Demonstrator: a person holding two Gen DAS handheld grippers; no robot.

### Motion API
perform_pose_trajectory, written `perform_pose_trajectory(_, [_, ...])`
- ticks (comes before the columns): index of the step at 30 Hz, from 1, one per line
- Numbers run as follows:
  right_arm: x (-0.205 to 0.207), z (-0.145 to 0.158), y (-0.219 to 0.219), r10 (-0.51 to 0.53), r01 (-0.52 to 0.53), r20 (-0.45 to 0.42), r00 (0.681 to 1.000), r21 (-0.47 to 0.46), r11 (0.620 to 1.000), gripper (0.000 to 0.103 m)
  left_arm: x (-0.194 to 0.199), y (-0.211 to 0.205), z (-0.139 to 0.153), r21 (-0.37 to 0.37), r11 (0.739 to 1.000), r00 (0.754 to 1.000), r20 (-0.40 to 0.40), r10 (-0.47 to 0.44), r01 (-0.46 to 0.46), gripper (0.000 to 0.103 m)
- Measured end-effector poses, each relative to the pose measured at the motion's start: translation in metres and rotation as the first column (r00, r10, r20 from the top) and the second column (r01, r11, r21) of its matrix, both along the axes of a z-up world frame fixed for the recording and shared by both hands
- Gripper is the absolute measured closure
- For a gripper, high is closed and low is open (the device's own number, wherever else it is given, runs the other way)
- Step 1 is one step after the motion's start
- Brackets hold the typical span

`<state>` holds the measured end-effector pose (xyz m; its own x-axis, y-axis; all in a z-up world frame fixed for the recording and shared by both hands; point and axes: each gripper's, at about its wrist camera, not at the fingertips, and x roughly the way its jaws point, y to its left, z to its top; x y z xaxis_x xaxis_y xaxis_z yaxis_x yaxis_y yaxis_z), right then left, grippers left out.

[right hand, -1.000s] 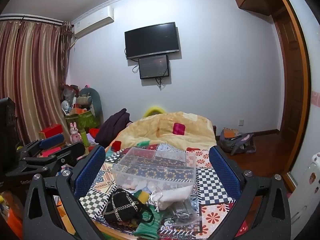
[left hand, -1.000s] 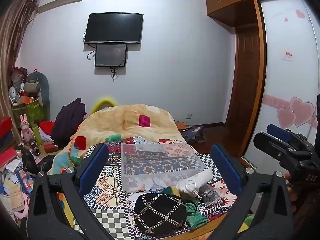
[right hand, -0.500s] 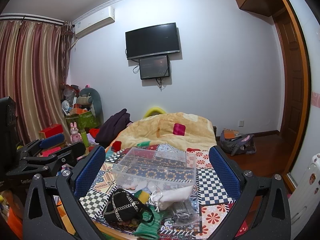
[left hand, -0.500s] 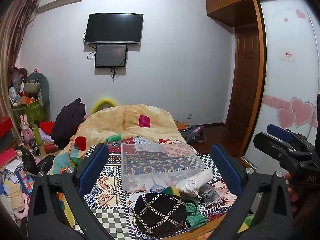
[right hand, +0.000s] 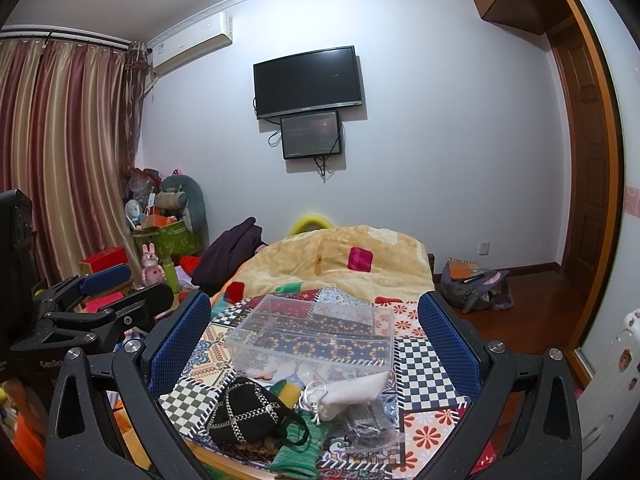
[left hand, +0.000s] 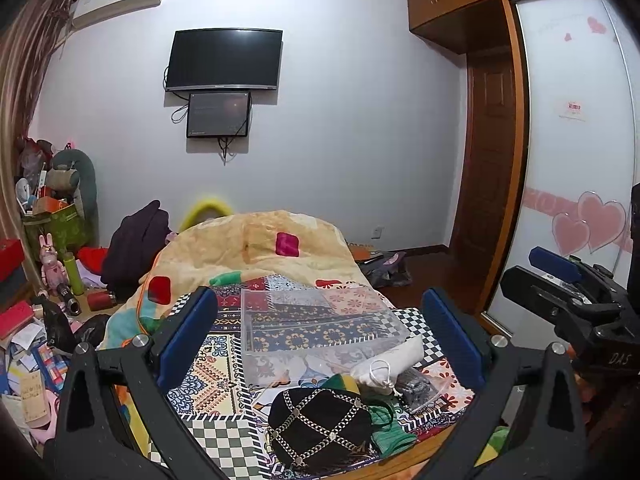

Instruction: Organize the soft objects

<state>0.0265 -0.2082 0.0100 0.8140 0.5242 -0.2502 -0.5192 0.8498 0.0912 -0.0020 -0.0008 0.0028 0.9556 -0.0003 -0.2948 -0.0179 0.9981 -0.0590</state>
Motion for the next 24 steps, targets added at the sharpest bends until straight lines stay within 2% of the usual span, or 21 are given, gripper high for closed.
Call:
perform_pose_trajectory(10, [0.004, -0.005, -0.001, -0.007, 0.007, -0.011, 1.000, -0.006, 1.000, 0.000, 0.001, -0.001, 0.000, 0.022, 1.000, 1.000, 0.006, -0.001, 0.001, 0.000])
perform_pose_trajectory(14, [0.011, -0.012, -0.004, -0.008, 0.008, -0.033, 0.999, -0.013, 1.000, 0.000, 0.011, 0.002, -0.007, 0.005, 1.000, 0.999, -0.044, -0.015, 0.016, 0.000])
perform_pose_trajectory(17, [0.021, -0.021, -0.006, -0.009, 0.008, -0.063, 0.998, -0.019, 1.000, 0.000, 0.023, 0.006, -0.019, -0.031, 0.999, 0.995, -0.092, -0.037, 0.034, 0.000])
perform_pose_trajectory(20, [0.033, -0.035, -0.008, -0.017, 0.014, -0.108, 0.994, -0.023, 1.000, 0.000, 0.036, 0.009, -0.037, -0.105, 0.993, 0.990, -0.122, -0.066, 0.053, 0.000])
perform_pose_trajectory(22, [0.042, -0.046, -0.009, -0.019, 0.015, -0.146, 0.989, -0.027, 1.000, 0.000, 0.044, 0.010, -0.047, -0.114, 0.992, 0.990, -0.122, -0.071, 0.057, 0.007])
perform_pose_trajectory(24, [0.049, -0.055, -0.010, -0.017, 0.011, -0.179, 0.984, -0.031, 0.999, 0.001, 0.054, 0.008, -0.058, -0.097, 0.993, 0.986, -0.150, -0.075, 0.061, 0.018])
